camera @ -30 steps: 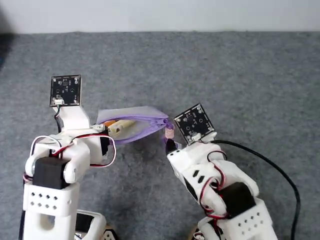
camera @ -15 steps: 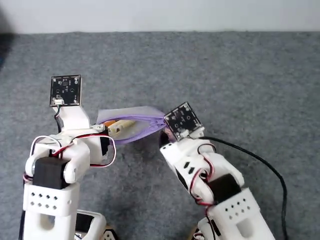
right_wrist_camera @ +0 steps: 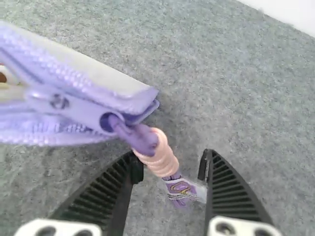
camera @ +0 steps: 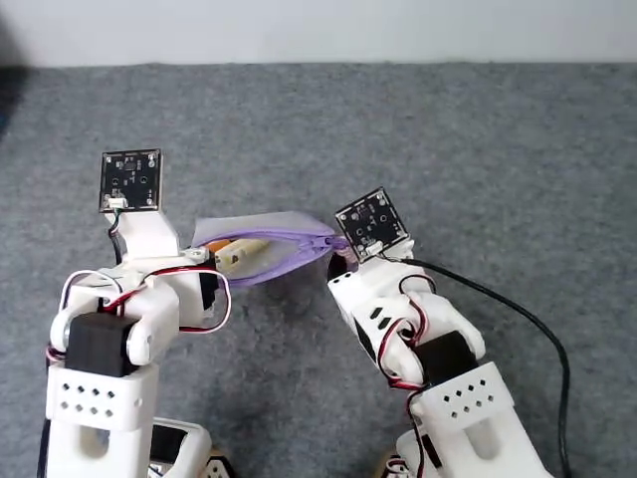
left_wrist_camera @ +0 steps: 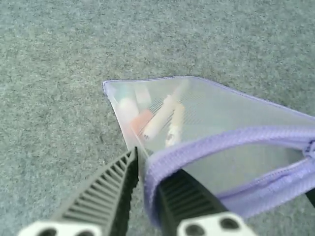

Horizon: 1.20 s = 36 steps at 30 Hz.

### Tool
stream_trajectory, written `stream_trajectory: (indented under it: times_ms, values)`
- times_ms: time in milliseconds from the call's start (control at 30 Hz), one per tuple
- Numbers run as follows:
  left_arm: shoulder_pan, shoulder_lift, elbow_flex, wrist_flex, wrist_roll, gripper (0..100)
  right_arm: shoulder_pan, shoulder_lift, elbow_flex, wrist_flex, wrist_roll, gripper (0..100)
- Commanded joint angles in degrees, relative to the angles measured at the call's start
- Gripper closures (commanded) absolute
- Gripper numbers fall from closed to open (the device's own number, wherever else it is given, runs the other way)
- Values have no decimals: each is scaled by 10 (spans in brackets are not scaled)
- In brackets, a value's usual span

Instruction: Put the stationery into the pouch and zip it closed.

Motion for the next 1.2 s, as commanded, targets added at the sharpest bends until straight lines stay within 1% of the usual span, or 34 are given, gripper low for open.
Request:
stream_trajectory:
  times_ms: [0,67,200,333,500,567,767,1067,1100,1167]
  values:
    - [1,-1,-29,-1,6,986,-8,2,-17,-20,6,816]
    - [1,-1,-29,-1,6,986,-9,2,-17,-26,7,816]
    - [1,-1,-29,-1,6,986,-18,2,-17,-26,43,816]
    - [0,-1,-29,-1,6,986,-22,-1,-20,-24,63,825]
    - [-1,-3,-29,0,6,986,-22,-2,-23,-25,66,958]
    - [-2,-3,-29,1,6,986,-22,-2,-23,-25,66,993]
    - [-2,-4,-28,2,6,986,-21,-3,-25,-25,66,991]
    - [-3,-6,-35,4,6,981,-18,-3,-133,35,62,991]
    - [1,-6,-41,11,6,965,-18,-3,-138,39,62,991]
    - [2,-6,-65,36,6,902,-17,-3,-144,37,62,991]
